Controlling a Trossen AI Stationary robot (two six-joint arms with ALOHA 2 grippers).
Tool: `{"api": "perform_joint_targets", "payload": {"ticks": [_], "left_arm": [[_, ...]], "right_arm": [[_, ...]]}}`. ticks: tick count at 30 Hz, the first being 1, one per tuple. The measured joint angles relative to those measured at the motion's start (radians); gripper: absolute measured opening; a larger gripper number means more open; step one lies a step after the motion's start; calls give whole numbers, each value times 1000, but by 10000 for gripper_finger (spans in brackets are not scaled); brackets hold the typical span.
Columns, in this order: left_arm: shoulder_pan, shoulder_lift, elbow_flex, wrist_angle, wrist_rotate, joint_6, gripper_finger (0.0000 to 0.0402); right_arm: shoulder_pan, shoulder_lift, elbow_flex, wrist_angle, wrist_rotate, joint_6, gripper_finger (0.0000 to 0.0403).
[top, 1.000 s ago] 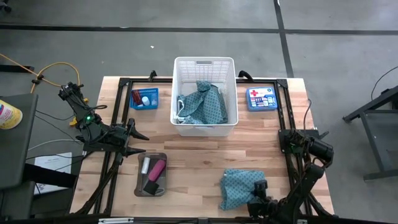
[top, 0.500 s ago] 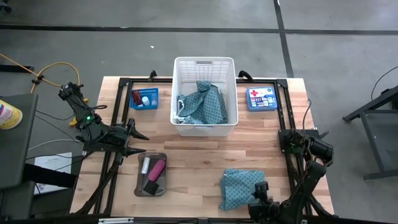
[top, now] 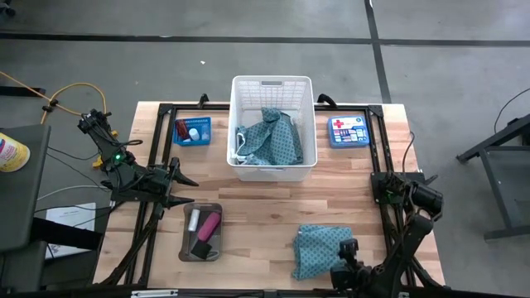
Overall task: Pick & place medical supplies in basket/bin
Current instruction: Put the blue patient gown into the white bin
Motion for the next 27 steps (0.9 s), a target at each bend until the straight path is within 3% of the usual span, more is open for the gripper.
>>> {"api": "perform_joint_targets", "payload": {"ticks": [6, 10, 16, 27], "left_arm": [[0, 0, 0, 0, 0, 0, 224], [0, 0, 0, 0, 1, 0, 224], [0, 0, 0, 0, 1, 0, 224], [0, 0, 0, 0, 3, 0, 224]], "right_arm": [[0, 0, -12, 0, 35, 1, 326], [0, 0, -69, 62, 40, 1, 352], [0, 0, -138, 123, 116, 3, 345], [-21, -6, -254, 274, 104, 6, 306]]}}
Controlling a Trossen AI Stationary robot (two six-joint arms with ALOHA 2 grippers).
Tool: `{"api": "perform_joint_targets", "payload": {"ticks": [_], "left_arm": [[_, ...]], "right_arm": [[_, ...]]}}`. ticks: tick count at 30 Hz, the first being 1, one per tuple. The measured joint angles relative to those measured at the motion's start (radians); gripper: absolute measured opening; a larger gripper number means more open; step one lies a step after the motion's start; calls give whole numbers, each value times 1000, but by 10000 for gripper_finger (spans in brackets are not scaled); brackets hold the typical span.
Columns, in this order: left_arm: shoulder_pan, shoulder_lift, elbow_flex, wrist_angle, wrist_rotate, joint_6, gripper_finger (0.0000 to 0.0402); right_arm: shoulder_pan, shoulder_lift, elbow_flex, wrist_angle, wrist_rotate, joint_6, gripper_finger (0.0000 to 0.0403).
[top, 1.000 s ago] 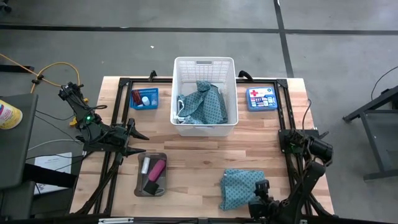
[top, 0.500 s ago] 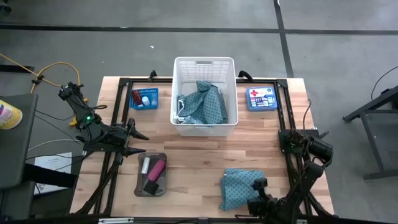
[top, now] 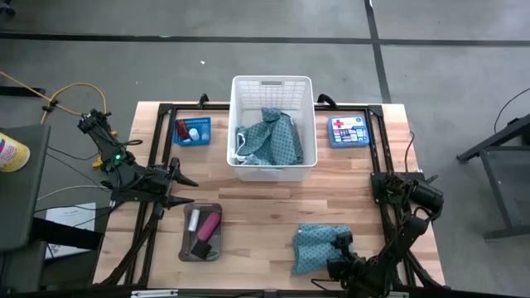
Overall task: Pick & place medical supplies in basket/bin
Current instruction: Put the blue patient gown into the white bin
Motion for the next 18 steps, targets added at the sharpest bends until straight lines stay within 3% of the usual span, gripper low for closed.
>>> {"api": "perform_joint_targets", "payload": {"ticks": [7, 18], "left_arm": [[0, 0, 0, 0, 0, 0, 224], [0, 0, 0, 0, -4, 0, 224]], "right_arm": [[-1, 2, -2, -1, 3, 1, 263], [-3, 7, 16, -5, 64, 2, 126]]}}
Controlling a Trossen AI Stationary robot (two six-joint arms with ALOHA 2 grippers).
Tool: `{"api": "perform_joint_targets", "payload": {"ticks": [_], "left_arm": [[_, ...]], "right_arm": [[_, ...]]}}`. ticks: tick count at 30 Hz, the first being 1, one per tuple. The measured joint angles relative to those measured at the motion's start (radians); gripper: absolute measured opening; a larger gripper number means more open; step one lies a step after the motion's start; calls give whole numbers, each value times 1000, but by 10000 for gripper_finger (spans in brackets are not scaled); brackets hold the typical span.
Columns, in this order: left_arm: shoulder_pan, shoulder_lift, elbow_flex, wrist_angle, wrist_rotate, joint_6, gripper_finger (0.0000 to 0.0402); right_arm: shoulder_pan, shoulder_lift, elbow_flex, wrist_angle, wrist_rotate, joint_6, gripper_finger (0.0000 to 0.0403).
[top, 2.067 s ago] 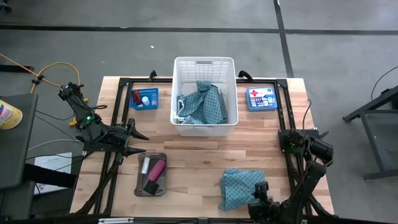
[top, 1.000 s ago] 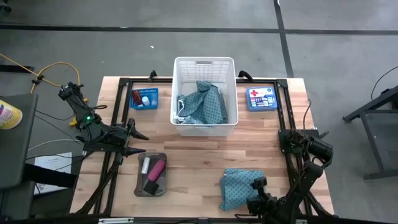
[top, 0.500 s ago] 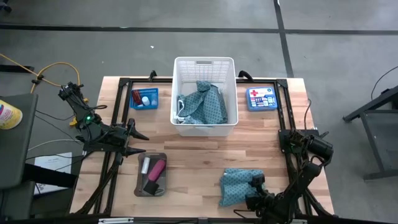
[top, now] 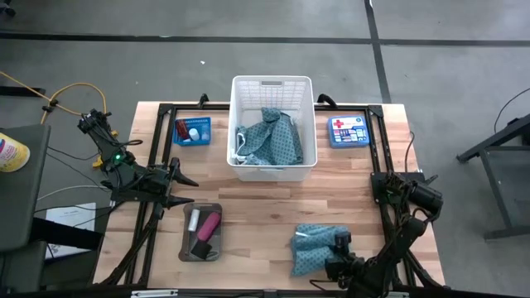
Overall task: Pick & place medical supplies in basket/bin
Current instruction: Put the blue patient gown into the white bin
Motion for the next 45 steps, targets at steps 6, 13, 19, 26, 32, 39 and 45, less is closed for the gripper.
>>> {"api": "perform_joint_targets", "payload": {"ticks": [6, 13, 19, 26, 32, 39, 45], "left_arm": [[0, 0, 0, 0, 0, 0, 224], [0, 0, 0, 0, 0, 0, 224], [0, 0, 0, 0, 1, 0, 224], [0, 0, 0, 0, 2, 0, 224], [0, 0, 0, 0, 4, 0, 224], [0, 0, 0, 0, 4, 0, 224], [0, 0, 0, 0, 3, 0, 224]], "right_arm": [[-3, 0, 36, 2, 12, -2, 75], [-12, 1, 155, -161, 32, -22, 56], [-77, 1, 447, -509, 125, -140, 55], [-162, -35, 695, -546, 192, -317, 55], [-229, -32, 705, -539, 323, -414, 55], [-442, -34, 705, -395, 450, -588, 55], [-655, -34, 705, -178, 431, -804, 55]]}}
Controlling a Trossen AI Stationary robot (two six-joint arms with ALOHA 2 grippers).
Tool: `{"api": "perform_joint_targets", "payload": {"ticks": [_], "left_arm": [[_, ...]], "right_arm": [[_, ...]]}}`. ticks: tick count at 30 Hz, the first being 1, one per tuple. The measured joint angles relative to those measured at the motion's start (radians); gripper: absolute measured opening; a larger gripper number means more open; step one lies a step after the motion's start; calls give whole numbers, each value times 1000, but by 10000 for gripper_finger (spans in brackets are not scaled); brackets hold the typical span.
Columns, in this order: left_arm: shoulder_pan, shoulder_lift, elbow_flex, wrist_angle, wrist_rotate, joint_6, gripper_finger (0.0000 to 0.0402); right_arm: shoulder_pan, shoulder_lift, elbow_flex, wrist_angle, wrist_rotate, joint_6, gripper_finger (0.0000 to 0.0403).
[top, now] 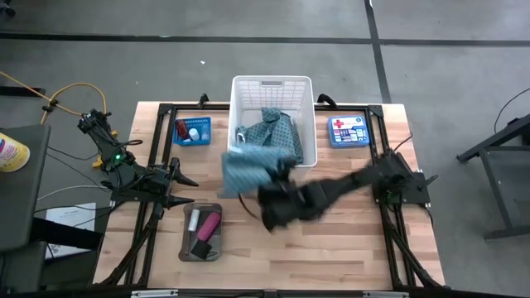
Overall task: Pick & place medical supplies in basket/bin
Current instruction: Put the blue patient gown into the white bin
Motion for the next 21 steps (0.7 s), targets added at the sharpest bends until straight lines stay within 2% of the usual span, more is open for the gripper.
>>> {"api": "perform_joint_targets", "payload": {"ticks": [5, 9, 16, 21], "left_arm": [[0, 0, 0, 0, 0, 0, 224], [0, 0, 0, 0, 0, 0, 224], [0, 0, 0, 0, -3, 0, 224], [0, 0, 0, 0, -3, 0, 224]], "right_arm": [[-155, 0, 0, 224, -21, -200, 55], [-262, 0, 0, 322, -23, -298, 55], [-455, 0, 0, 341, -119, -300, 55], [-555, 0, 0, 287, -253, -227, 55]]}}
